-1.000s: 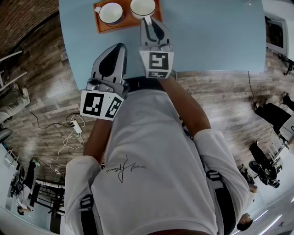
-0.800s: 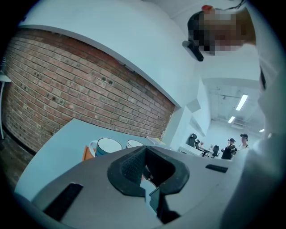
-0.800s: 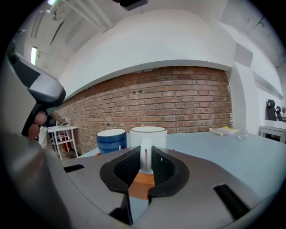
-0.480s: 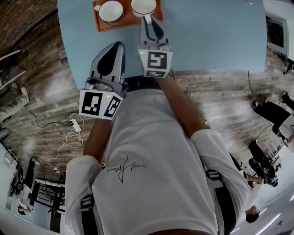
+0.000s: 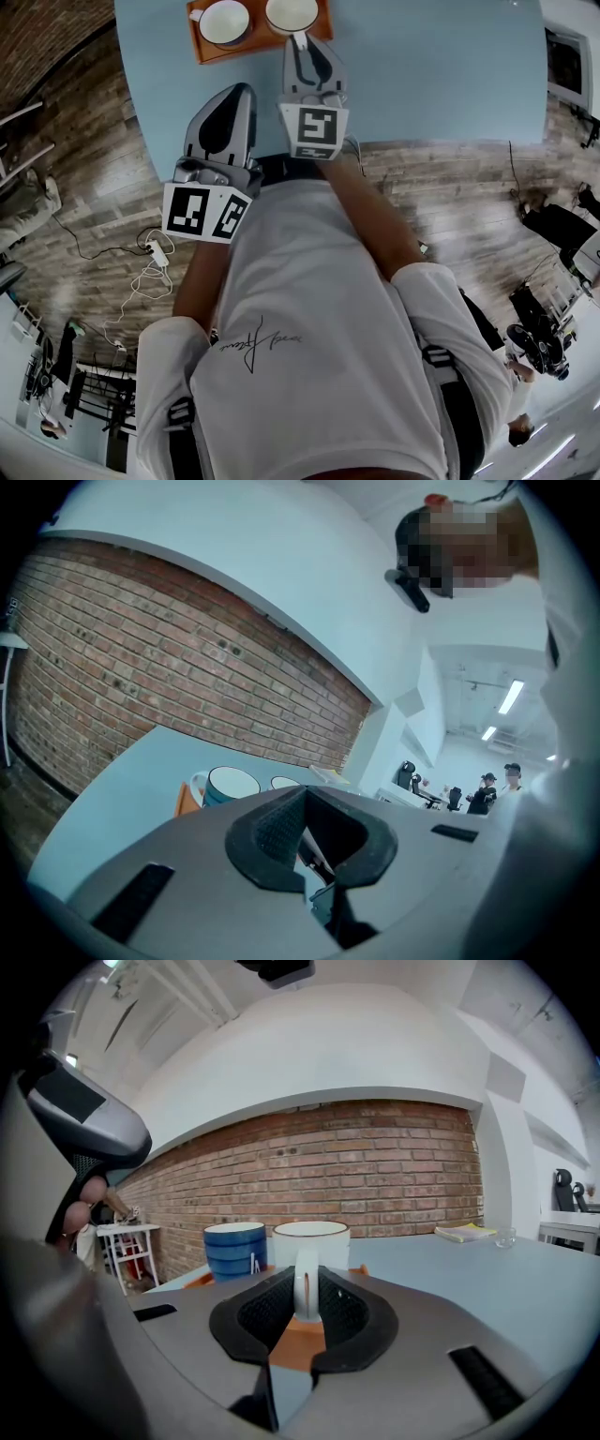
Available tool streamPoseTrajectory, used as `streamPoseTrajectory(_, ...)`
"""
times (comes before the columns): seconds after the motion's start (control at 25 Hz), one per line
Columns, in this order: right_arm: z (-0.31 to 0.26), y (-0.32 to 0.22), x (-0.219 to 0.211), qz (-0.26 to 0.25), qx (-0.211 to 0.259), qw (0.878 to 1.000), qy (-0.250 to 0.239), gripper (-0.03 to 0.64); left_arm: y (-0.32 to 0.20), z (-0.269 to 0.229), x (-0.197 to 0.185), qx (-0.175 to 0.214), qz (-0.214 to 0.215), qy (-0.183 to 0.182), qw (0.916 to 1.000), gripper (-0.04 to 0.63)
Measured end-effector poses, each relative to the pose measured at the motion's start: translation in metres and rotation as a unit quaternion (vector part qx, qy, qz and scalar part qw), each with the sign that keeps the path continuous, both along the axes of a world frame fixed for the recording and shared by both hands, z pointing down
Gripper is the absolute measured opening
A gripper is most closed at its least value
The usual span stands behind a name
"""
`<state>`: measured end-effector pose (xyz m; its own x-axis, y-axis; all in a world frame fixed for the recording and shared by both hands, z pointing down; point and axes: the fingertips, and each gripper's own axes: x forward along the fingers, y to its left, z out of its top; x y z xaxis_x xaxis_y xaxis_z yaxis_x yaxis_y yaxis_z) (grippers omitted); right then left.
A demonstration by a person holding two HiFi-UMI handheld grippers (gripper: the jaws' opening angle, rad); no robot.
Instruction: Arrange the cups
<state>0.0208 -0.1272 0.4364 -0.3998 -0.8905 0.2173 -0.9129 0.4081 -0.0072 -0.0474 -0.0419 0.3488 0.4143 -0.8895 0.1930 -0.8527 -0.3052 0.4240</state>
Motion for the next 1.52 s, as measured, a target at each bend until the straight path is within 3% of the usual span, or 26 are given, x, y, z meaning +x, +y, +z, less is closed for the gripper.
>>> streamPoseTrajectory(1.08, 0.001, 0.017, -0.001, -0.027, -0.006, 1.0, -0.01, 0.086, -0.001, 0.002, -0.002, 0.001, -0.004, 0.001, 1.0, 0.008)
streamPoseTrajectory(1.52, 0.005, 0.012, 0.003, -0.015, -0.01, 1.0, 0.021, 0.077, 0.001, 0.0, -0.006, 0.005, -0.012, 0.003, 0.9999, 0.008)
